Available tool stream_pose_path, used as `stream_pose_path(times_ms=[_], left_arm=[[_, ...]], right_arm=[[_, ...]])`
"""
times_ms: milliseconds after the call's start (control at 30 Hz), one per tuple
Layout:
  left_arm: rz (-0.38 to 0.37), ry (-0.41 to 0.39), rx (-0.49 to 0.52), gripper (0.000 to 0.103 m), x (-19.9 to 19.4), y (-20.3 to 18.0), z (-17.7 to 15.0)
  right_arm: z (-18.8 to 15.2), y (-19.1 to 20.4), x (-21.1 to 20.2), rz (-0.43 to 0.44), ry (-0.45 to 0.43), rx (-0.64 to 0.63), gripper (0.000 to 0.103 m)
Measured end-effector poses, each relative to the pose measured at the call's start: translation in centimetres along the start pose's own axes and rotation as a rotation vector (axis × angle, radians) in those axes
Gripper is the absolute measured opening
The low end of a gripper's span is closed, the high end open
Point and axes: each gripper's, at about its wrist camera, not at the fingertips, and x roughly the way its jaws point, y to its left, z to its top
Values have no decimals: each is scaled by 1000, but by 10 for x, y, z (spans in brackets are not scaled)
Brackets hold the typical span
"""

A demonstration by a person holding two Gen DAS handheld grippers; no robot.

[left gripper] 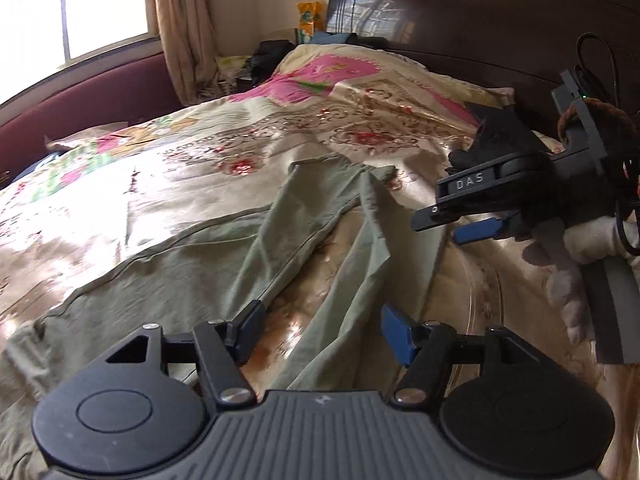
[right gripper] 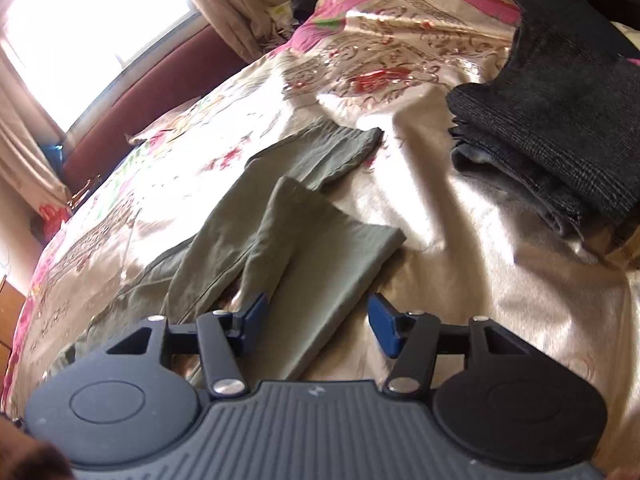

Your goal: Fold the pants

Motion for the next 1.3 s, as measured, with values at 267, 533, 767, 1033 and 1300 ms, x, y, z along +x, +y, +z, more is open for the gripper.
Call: stream_pose_path(times_ms=[267, 533, 767, 1033, 1300], left_arm=[[-33, 94, 39, 79, 82, -20, 31], [-61, 164, -64, 30, 109, -16, 51], [-123, 141, 78, 33, 111, -76, 59], [-133, 143, 116, 61, 58, -88, 45], [74, 111, 13, 69, -49, -19, -27]], right_arm=[[13, -24, 26, 65, 31, 104, 7], [10, -63, -23, 178, -3, 172, 3], [-20, -116, -141, 77, -94, 189, 3], [-66, -173, -178, -124, -40, 268, 10], [-64, -120, -198, -39, -140, 23, 20]])
